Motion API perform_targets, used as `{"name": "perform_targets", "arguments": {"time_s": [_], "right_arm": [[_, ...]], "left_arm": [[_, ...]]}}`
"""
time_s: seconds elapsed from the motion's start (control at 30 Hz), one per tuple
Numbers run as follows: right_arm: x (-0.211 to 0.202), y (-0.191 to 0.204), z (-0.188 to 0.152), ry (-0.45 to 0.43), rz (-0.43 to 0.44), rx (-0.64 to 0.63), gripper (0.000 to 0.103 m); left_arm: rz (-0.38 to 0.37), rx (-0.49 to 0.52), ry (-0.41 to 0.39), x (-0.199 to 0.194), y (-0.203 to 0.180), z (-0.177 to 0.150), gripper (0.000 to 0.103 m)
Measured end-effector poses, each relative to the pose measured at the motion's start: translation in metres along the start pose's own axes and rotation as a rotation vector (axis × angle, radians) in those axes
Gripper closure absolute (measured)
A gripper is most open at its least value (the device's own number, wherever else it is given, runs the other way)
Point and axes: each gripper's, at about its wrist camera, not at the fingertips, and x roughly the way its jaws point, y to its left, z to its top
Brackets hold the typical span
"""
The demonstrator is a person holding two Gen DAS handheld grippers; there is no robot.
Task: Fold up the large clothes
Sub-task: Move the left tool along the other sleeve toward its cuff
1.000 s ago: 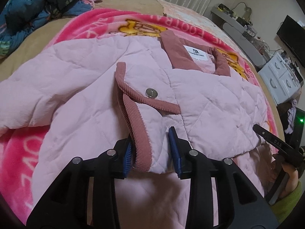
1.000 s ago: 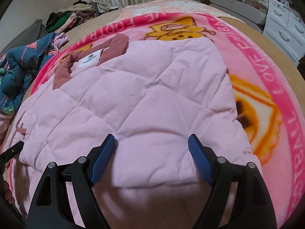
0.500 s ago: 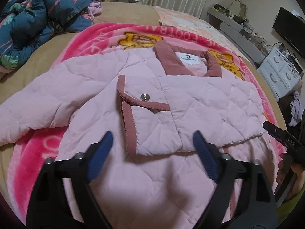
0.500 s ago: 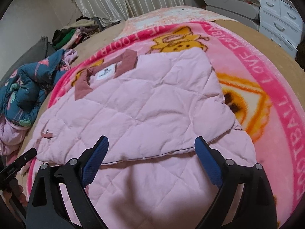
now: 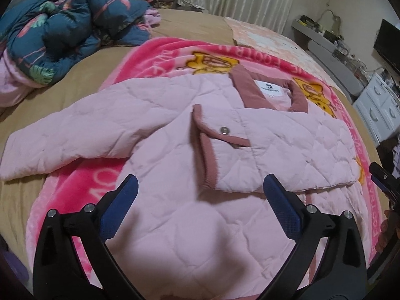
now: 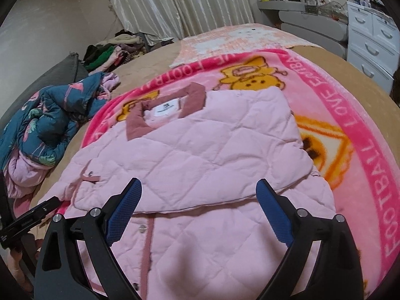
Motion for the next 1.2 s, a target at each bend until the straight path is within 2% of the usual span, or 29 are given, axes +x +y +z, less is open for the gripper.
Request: {"name": "perform_targets", "arguments": {"time_s": [0.57,0.7,1.2], "right_arm": [[-0.005,0.083,-0.005,-0.019,0.046,-0.131,0.011],[-0.005,0.102,-0.007,-0.024,0.060,-0.154,0.005],[0.014,0.190,-0.015,0.001,0.135,-0.285,0.005]], "left_arm": [[0.070,-0.113,-0.032,-0.023,0.071,-0.014,0.009],[0.083,-0.145,-0.033,-0.026,0.090,-0.017,0.009],[0.131,-0.262,-0.030,-0.027,0.165,-0.031,0.009]]}}
